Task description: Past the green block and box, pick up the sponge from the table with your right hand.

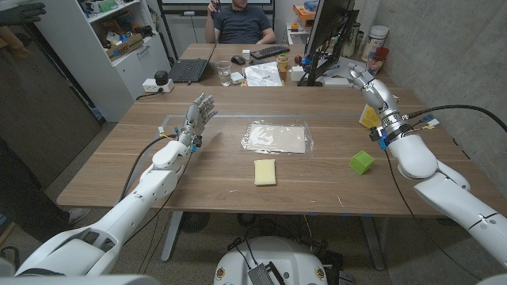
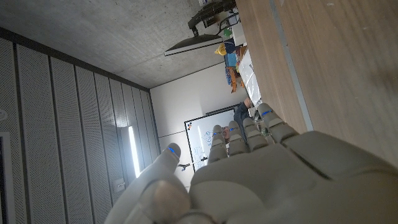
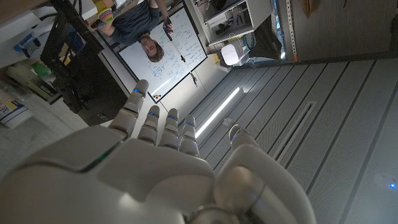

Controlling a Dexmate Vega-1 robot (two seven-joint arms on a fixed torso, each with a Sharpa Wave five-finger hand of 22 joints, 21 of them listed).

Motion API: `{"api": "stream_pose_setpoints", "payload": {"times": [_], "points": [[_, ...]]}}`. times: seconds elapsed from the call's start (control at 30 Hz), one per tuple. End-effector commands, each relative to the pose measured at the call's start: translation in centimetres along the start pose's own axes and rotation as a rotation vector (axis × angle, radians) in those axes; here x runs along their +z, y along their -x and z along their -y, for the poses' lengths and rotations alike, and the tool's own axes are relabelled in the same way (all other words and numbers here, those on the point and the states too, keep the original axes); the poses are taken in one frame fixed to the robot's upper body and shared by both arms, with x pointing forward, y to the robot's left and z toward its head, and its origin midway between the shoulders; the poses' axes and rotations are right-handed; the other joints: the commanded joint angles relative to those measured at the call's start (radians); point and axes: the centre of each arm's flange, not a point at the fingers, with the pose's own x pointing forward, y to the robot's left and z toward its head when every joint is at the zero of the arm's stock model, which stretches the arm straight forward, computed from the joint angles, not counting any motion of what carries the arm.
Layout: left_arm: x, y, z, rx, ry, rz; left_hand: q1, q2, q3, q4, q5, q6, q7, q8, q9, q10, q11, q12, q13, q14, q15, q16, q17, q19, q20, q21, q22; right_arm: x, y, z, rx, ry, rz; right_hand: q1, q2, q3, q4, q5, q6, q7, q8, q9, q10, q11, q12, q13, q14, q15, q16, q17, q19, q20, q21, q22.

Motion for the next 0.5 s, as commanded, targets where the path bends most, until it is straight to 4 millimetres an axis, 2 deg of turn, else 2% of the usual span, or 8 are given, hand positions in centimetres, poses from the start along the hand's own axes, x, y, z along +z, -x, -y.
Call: {"api": "stream_pose_setpoints", "payload": {"times": [0.03, 0.27, 0.5], "points": [[0.1, -0.3, -0.3, -0.006, -0.002, -0.002, 0.003, 0.012, -0.003, -0.001, 0.004, 0.011, 0.000, 0.007, 0.003, 0.004, 0.002, 0.006, 0.003, -0.004, 0.010, 0.006, 0.002, 0.001, 0.006, 0.002, 0.004, 4.8, 1.9, -0.3, -0.024, 0.131, 0.130, 0.007, -0.004, -0.001, -0.009, 0.004, 0.002, -0.004, 0.005, 0.004, 0.008, 0.000, 0.002, 0.001, 0.002, -0.002, 0.005, 0.000, 0.006, 0.010, -0.006, 0.006], [0.4, -0.5, -0.4, -0.015, -0.005, 0.003, 0.003, 0.012, -0.004, -0.001, 0.004, 0.011, 0.000, 0.007, 0.003, 0.005, 0.001, 0.006, 0.003, -0.005, 0.011, 0.005, 0.002, 0.001, 0.007, 0.002, 0.004, 7.6, 3.2, -1.1, -0.038, 0.210, 0.205, 0.009, -0.005, -0.002, -0.014, 0.003, 0.003, -0.007, 0.006, 0.004, 0.012, -0.005, 0.005, 0.001, 0.009, -0.007, 0.008, -0.002, 0.011, 0.016, -0.007, 0.006], [0.6, -0.6, -0.5, -0.022, -0.008, 0.005, 0.003, 0.012, -0.005, -0.001, 0.004, 0.011, -0.001, 0.007, 0.003, 0.004, 0.001, 0.006, 0.003, -0.005, 0.012, 0.005, 0.002, 0.000, 0.009, 0.001, 0.004, 10.5, 4.5, -2.9, -0.057, 0.334, 0.259, 0.012, -0.007, -0.002, -0.020, 0.003, 0.004, -0.013, 0.007, 0.004, 0.016, -0.009, 0.007, 0.001, 0.014, -0.011, 0.010, -0.004, 0.018, 0.026, -0.008, 0.006]]}}
